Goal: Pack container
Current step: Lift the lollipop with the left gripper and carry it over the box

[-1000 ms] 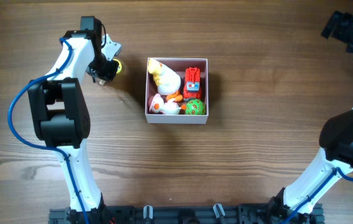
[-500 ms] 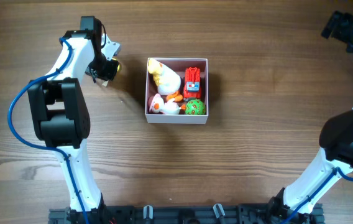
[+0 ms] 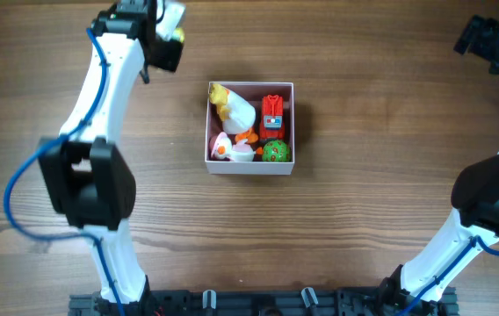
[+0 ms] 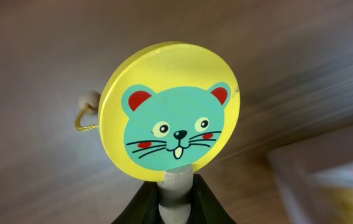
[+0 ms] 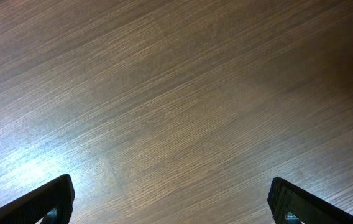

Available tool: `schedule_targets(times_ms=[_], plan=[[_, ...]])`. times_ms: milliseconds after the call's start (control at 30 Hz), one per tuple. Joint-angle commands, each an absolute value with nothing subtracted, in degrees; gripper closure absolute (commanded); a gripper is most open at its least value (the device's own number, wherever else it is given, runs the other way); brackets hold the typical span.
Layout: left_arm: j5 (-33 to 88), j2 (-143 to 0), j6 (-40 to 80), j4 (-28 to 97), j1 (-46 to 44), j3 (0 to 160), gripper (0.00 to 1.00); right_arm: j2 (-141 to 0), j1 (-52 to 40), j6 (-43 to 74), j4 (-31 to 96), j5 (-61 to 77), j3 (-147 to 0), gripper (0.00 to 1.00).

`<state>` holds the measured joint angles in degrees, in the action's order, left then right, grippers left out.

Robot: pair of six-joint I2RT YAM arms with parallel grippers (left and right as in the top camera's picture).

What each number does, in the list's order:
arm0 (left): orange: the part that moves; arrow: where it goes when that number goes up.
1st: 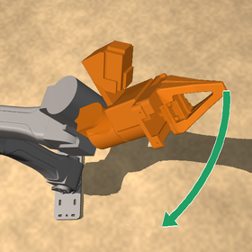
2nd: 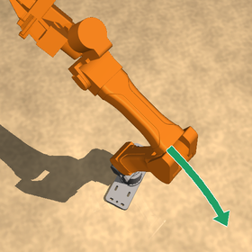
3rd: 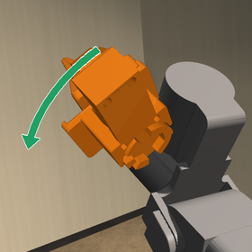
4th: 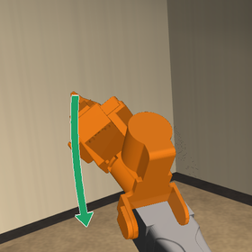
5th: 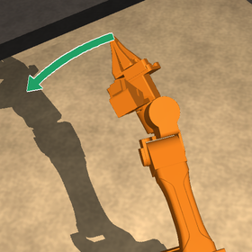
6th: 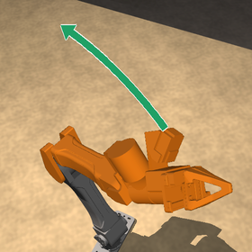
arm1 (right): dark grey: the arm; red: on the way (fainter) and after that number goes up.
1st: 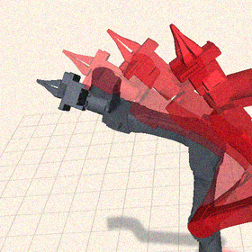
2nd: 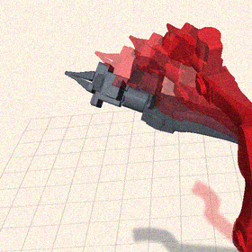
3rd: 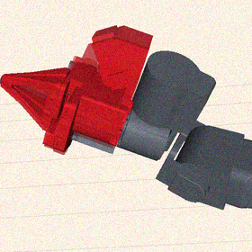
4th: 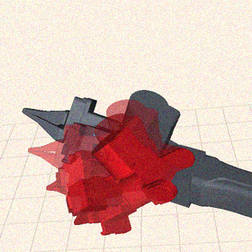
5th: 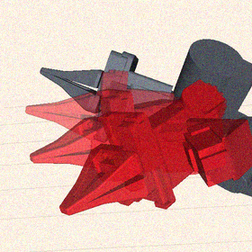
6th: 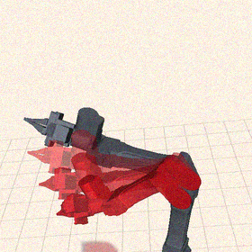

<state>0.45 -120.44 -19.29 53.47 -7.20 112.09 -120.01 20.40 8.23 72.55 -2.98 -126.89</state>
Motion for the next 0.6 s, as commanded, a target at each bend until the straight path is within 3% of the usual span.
schedule_targets(times_ms=[0,333,567], plan=[[0.84,-114.26,-18.79,54.06,-12.27,113.69,0.85,-120.20,20.12,7.66,72.42,-2.50,-127.00,0.00],[2.50,-113.36,-18.48,68.12,-22.41,113.49,0.83,-120.20,20.12,7.64,72.42,-2.50,-127.00,0.00],[8.64,-113.43,-13.56,75.07,-23.53,113.30,0.80,-120.20,20.12,7.66,72.42,-2.50,-127.00,0.00]])
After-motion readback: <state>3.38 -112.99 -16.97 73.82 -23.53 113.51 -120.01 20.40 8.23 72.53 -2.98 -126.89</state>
